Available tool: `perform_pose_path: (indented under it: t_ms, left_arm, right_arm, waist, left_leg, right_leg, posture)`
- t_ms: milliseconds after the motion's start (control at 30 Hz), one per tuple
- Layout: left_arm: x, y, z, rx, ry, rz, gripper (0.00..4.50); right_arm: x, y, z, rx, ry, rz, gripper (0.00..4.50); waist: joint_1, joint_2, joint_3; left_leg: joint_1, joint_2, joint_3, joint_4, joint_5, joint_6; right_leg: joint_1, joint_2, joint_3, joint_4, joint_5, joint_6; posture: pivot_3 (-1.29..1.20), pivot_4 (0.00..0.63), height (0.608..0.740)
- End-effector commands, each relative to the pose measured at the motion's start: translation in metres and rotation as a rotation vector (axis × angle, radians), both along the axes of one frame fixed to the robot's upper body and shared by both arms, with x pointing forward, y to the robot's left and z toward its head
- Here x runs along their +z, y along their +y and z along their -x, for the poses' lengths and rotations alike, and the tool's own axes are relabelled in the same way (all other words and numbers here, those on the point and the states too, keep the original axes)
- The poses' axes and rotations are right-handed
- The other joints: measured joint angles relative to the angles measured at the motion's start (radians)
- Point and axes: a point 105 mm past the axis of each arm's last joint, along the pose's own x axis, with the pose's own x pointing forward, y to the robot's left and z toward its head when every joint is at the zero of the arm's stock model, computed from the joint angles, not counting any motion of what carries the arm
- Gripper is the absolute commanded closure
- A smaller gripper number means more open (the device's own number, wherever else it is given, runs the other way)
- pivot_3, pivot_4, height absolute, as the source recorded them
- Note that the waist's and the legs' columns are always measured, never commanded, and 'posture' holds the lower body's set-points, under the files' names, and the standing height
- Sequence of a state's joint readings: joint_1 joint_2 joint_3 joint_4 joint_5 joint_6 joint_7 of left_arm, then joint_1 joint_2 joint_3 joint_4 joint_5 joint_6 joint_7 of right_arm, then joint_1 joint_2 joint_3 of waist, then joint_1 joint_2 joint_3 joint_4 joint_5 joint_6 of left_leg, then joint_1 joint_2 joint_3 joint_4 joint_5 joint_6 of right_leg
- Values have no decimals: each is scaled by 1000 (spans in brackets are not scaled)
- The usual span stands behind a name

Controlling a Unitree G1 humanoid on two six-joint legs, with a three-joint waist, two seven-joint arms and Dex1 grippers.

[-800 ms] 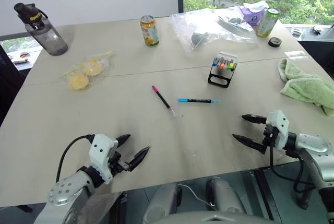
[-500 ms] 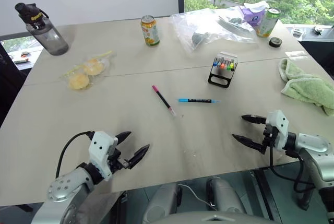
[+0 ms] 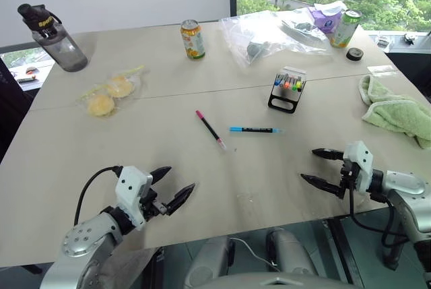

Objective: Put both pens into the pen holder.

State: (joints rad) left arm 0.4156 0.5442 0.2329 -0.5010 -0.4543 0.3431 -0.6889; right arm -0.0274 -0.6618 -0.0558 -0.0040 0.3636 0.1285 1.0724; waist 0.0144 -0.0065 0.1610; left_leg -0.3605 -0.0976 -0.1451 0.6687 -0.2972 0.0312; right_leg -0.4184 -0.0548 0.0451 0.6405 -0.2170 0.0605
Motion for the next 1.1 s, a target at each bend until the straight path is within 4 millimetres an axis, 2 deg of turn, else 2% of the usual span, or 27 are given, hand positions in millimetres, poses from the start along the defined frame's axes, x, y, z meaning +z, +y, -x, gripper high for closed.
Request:
perform_pose_path:
  t_ms: [33, 233, 433, 533, 600, 800, 933, 1100]
  left_arm:
    - [9, -1, -2, 5, -36, 4, 57]
    - [19, -11, -23, 56, -63, 31, 57]
    - [49, -32, -76, 217, -126, 122, 57]
    - [68, -52, -94, 240, -148, 189, 57]
    - [72, -60, -104, 271, -123, 170, 57]
    - [58, -62, -126, 400, -16, 41, 57]
    - [40, -64, -125, 446, 85, -8, 57]
    - [33, -69, -128, 459, 119, -14, 57]
  right_arm:
    - [16, 7, 0, 44, -67, -16, 0]
    - [26, 13, 6, 80, -46, -64, 0]
    - [43, 26, 6, 105, -71, -84, 0]
    - [51, 32, 5, 111, -92, -90, 0]
    - [56, 35, 6, 113, -104, -94, 0]
    - [62, 39, 8, 105, -121, -101, 0]
    - [64, 38, 10, 99, -122, -98, 0]
    - [65, 37, 12, 90, -126, -94, 0]
  waist:
    - [0, 0, 0]
    - [1, 0, 0]
    - [4, 0, 0]
    - [4, -1, 0]
    - [1, -1, 0]
    - [0, -1, 0]
    - [3, -1, 0]
    - [3, -1, 0]
  left_leg:
    - [0, 0, 0, 0, 0, 0]
    - [0, 0, 0, 0, 0, 0]
    - [-1, 0, -2, 1, 0, -1]
    - [-1, -1, -1, 1, 1, -1]
    - [-1, -1, -1, 1, 1, -1]
    - [-2, -1, 0, 0, 1, -1]
    - [-3, -1, 0, 1, 1, -1]
    - [-3, -1, 0, 1, 1, -1]
  right_leg:
    - [0, 0, 0, 0, 0, 0]
    - [0, 0, 0, 0, 0, 0]
    - [0, 0, -2, 0, 0, 0]
    - [0, 0, -1, 1, 0, 0]
    - [0, 0, -1, 1, 0, 0]
    - [-4, 1, 1, 1, 0, 0]
    - [-4, 0, 0, 1, 0, 0]
    - [-4, 1, 0, 1, 0, 0]
  posture:
    - [0, 150, 739]
    - [0, 150, 739]
    - [0, 150, 739]
    - [0, 150, 739]
    - [0, 150, 739]
    - [0, 150, 739]
    - [0, 150, 739]
    - [0, 150, 739]
